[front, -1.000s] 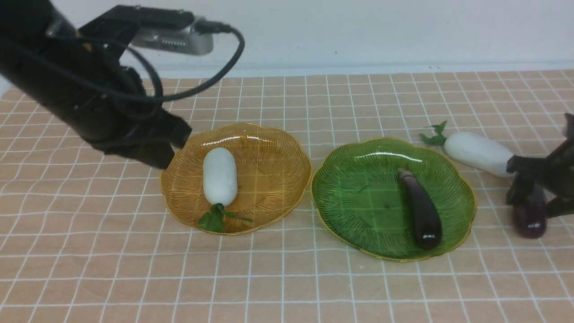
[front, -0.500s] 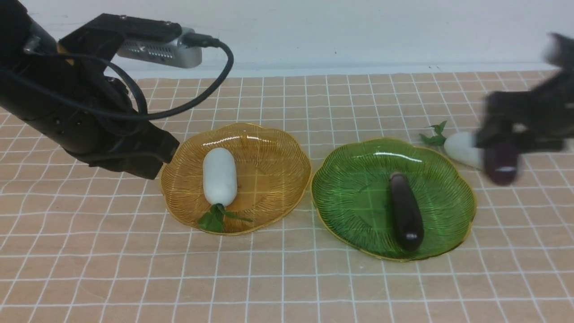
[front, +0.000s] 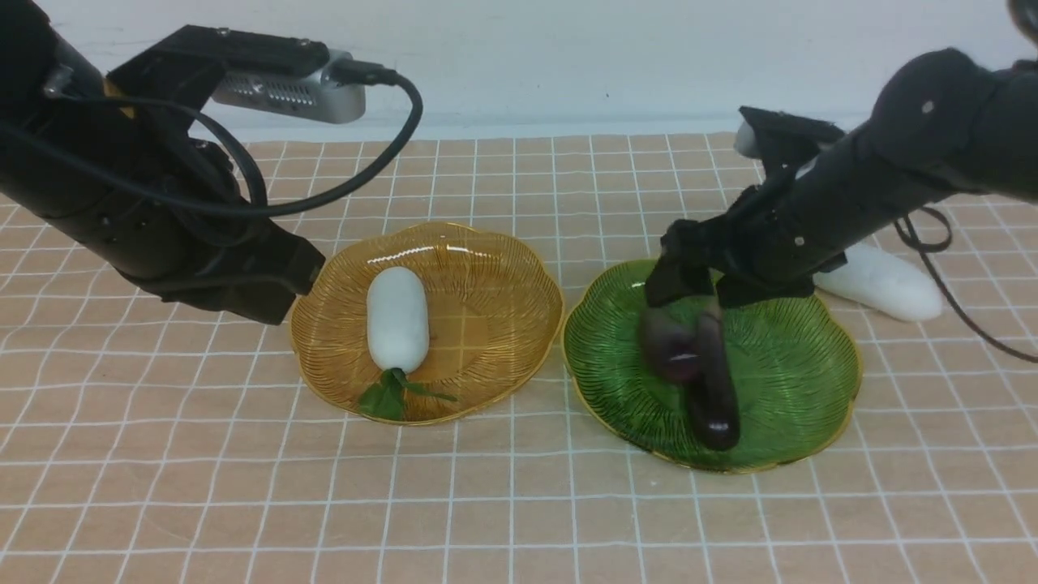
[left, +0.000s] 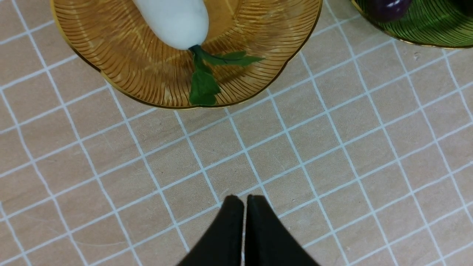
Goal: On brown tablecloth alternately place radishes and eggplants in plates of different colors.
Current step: 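Put the eggplants into the green plate, then place the white radish onto the plate beside the other radish with the right gripper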
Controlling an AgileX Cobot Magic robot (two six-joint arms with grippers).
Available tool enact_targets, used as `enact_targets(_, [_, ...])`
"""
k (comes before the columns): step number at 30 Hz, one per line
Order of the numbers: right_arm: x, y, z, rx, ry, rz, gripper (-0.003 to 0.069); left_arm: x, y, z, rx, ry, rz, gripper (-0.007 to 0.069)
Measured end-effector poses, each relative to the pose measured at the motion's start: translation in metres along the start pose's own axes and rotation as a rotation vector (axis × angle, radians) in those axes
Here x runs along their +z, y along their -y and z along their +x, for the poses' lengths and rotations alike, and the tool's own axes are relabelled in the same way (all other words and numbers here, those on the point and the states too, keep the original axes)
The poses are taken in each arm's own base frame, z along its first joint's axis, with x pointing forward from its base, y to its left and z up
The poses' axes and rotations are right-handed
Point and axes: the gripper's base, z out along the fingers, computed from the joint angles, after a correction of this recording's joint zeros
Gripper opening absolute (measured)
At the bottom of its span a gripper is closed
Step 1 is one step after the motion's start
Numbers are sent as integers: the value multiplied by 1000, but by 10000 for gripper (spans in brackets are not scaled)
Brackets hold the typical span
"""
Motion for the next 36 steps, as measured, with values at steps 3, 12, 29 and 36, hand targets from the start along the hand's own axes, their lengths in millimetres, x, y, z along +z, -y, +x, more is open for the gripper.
enact_targets(3, [-12,8,-11,-49,26,64,649,0,0,0,0,-1,0,-3])
enact_targets(12, [-29,71,-24,-339,-16,356,548,0,0,1,-1,-12,5,-3])
enact_targets(29, [42,152,0,-336,-175,448,518,0,1,2,-1,-24,7,-3])
enact_targets(36, [60,161,3,-367,-174,467,518,0,1,2,-1,-24,7,-3])
